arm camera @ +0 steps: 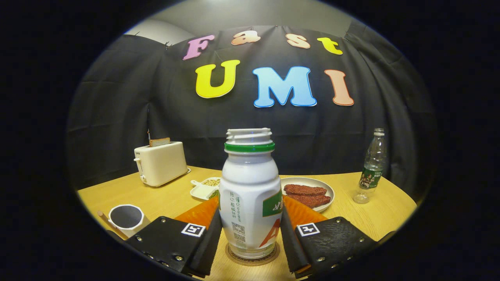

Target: Take the bottle from table, then pour the juice into the cup, finally place the bottle on the coaster

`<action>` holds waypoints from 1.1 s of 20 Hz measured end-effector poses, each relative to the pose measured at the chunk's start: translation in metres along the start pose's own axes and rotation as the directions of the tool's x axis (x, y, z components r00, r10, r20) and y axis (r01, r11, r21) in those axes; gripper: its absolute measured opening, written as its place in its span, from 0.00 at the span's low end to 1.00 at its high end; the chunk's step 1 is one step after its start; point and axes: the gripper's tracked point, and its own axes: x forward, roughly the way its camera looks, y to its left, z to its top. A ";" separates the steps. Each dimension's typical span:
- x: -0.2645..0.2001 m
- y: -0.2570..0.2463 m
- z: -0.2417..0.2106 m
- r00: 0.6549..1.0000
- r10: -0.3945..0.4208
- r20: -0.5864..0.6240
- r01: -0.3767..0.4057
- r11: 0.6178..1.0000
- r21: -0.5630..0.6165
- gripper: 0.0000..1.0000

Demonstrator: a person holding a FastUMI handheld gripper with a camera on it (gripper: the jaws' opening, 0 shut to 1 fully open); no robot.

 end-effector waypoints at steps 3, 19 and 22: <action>0.002 0.002 -0.007 1.000 -0.001 -0.007 0.001 1.000 -0.012 0.71; 0.003 0.006 -0.013 0.999 0.014 0.037 -0.013 0.999 -0.035 0.85; -0.002 0.002 0.002 0.998 -0.023 0.063 0.024 1.000 -0.018 0.98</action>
